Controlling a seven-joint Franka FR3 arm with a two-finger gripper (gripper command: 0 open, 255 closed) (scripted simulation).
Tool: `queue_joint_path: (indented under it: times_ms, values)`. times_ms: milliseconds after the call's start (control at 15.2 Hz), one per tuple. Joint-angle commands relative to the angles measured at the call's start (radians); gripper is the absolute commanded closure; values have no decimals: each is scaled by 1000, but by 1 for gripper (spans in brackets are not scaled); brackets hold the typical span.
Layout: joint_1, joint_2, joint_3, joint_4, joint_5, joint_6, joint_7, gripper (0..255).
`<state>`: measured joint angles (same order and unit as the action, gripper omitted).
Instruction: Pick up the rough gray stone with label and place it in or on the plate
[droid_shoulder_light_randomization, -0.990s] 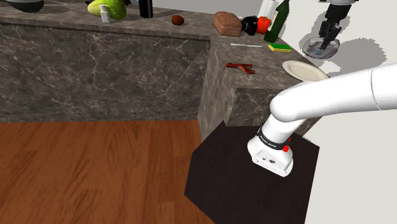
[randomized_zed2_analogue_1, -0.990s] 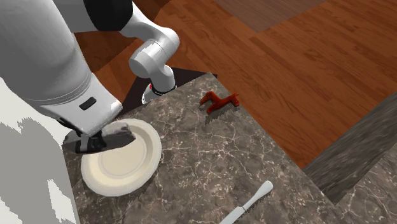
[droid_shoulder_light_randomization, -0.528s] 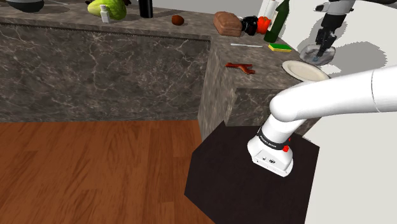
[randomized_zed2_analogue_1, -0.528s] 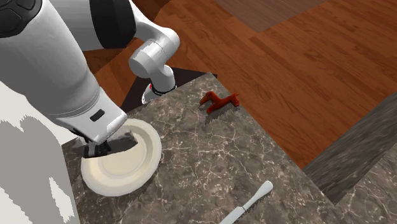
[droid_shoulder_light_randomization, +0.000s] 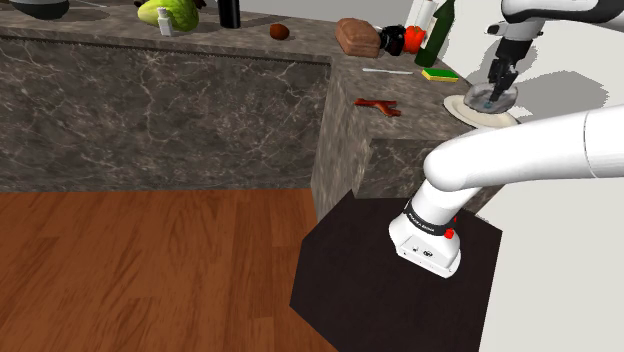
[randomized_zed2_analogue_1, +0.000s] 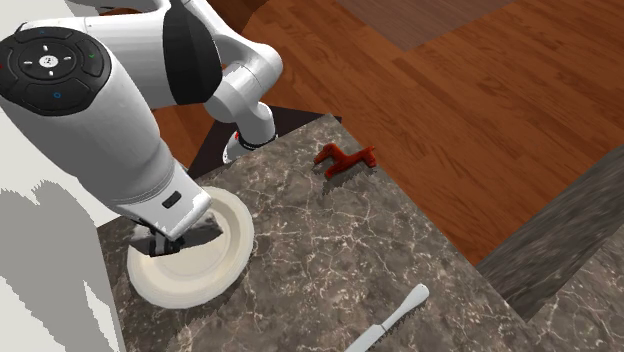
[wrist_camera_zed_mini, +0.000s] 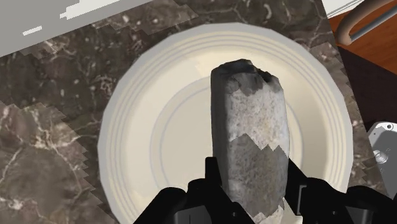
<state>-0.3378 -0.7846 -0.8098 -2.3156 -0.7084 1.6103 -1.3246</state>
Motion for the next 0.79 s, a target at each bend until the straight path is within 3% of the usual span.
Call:
queue_joint_path:
  times_ms: [0,396,462,726]
  values:
    - [0,-1,-3,-8,-3,8,3,255]
    - [0,-1,-3,-8,-3,8,3,255]
    - [0,-1,-3,-8,-3,8,3,0]
    - [0,-1,-3,-8,-3,7,3,0]
